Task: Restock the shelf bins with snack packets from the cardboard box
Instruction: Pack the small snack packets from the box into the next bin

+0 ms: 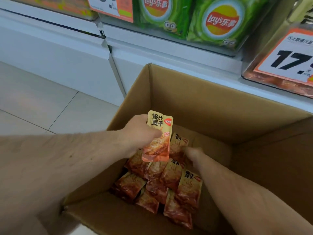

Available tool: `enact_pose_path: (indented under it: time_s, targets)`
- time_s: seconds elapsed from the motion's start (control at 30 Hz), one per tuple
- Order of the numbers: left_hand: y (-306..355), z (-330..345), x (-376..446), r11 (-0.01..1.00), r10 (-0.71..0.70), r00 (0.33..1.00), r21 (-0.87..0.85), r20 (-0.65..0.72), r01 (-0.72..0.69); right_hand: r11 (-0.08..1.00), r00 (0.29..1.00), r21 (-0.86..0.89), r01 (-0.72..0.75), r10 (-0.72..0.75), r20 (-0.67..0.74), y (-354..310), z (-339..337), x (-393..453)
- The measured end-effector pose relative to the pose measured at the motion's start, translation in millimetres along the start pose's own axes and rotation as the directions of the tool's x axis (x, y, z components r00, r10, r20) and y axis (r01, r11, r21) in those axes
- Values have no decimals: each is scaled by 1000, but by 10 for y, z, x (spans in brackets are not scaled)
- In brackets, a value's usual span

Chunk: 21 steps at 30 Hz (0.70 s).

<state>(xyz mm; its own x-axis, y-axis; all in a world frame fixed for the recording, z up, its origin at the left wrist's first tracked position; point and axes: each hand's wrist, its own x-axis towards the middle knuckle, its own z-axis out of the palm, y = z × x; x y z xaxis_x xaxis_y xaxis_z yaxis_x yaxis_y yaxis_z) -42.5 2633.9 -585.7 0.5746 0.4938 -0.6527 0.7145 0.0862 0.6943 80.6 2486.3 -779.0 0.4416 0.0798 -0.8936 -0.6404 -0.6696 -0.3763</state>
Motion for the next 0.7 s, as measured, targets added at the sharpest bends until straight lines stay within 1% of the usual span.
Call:
enact_pose_path:
  time_s: [0.07,0.13,0.23,0.33,0.4,0.5,0.57,0.7]
  targets:
    - [-28,-18,42,999,-38,999,19,1,38,1000,1000,27,-5,6,-18,5,146,195]
    - [-65,-34,82,997,-73,997,31,6,73,999,997,19,38,-36,-71,-19,258,295]
    - [-99,-51,120,994,-103,995,27,-2,103,998,990,-60,30,-38,-136,-54,314,350]
    - [-110,-62,160,993,-121,992,-1,-28,121,993,995,-107,41,-51,-91,-89,228,329]
    - [-100,-59,170,992,-126,991,-31,-36,125,988,994,-128,82,-89,-55,-98,122,214]
    - [-65,-51,182,989,-125,992,-77,-34,122,944,975,-284,169,-201,-89,-170,-132,-144]
    - [-42,-43,174,988,-116,993,-103,-28,113,940,971,-261,221,-238,-34,-263,-334,-481]
    - [11,-1,100,985,-80,997,-152,-18,76,947,949,-84,311,-304,79,-432,-729,-1332]
